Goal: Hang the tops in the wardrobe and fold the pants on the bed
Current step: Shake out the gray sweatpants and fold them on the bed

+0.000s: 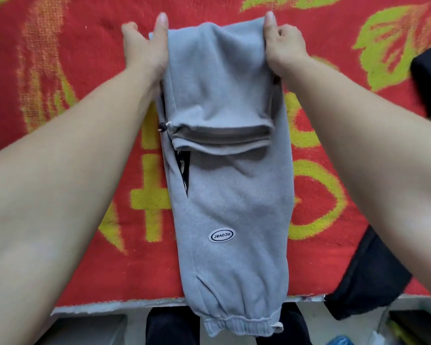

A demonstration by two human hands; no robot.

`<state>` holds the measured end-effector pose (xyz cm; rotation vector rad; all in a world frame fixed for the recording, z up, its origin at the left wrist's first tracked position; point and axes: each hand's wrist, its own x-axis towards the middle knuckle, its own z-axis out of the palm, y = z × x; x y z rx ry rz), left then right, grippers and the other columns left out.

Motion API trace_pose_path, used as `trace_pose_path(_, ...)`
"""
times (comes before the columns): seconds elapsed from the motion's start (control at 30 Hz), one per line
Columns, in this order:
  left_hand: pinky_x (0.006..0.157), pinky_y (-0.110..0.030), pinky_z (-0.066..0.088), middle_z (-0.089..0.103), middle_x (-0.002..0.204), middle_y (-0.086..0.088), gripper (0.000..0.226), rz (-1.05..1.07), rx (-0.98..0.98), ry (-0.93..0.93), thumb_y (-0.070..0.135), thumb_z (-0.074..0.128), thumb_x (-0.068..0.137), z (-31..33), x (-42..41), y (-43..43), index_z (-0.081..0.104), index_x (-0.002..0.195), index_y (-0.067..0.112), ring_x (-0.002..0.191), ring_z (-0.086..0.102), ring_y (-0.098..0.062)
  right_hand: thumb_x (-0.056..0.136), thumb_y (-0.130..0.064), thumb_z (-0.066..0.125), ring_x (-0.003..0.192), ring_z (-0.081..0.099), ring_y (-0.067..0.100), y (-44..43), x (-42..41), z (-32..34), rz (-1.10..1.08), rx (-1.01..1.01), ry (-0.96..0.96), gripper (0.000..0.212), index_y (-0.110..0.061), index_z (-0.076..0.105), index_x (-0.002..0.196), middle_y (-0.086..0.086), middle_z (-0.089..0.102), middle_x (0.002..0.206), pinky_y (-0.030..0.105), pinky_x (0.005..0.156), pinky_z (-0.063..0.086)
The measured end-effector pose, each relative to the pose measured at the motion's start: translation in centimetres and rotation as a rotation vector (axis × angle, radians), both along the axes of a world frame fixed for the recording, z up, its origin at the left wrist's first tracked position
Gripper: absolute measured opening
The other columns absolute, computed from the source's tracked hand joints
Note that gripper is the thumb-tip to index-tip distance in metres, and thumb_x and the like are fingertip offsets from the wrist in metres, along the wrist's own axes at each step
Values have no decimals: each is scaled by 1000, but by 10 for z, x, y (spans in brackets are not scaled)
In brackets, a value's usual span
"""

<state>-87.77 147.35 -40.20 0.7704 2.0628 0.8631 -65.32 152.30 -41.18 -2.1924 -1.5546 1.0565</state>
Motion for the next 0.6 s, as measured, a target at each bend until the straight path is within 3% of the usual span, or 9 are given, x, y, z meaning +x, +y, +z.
trace_pose_path(0.03,102,-18,35,47,140,-4,67,-16,-63,32,54,50,96,-3,2,-4,36,143,8,123,49,-14,103,-58,31,82,49,21,-5,0,-3,-24,-38,-11,52,-19,46,72,-2,51,78,31,70,34)
trace_pose_path(0.1,95,-25,36,55,134,-9,61,-99,-81,197,51,42,99,-8,8,-21,37,141,7,121,53,-25,99,-64,33,93,57,26,-23,0,-11,-45,-23,-50,48,-20,53,94,-2,57,90,31,72,33)
trace_pose_path(0.2,84,-40,41,63,124,-15,59,-248,-26,508,49,38,100,-16,17,-52,33,144,10,109,59,-37,100,-59,34,101,63,38,-55,1,-22,35,112,-223,53,-16,44,129,14,68,107,36,70,32)
trace_pose_path(0.33,103,-43,36,44,145,-19,69,-356,-148,639,49,34,102,-35,21,-67,22,153,5,129,45,-35,104,-49,32,93,64,43,-72,1,-34,117,206,-330,54,-16,35,146,19,68,112,38,66,32)
trace_pose_path(0.43,103,-37,31,40,144,-16,73,-305,-31,810,51,37,99,-36,23,-71,17,155,9,128,43,-32,102,-51,35,98,62,33,-79,-6,-35,123,275,-388,65,-16,24,156,11,53,131,39,69,41)
trace_pose_path(0.5,106,-36,27,41,144,-15,77,-310,-32,742,55,41,97,-34,18,-73,20,154,9,129,41,-33,98,-56,38,120,52,28,-88,-4,-36,163,287,-455,75,-13,21,157,11,42,143,41,90,45)
trace_pose_path(0.6,107,-34,31,49,137,-10,78,-265,-81,434,56,59,87,-31,-1,-60,35,145,8,128,45,-28,89,-62,52,139,34,31,-79,4,-29,72,156,-337,90,-11,20,156,11,34,152,45,111,30)
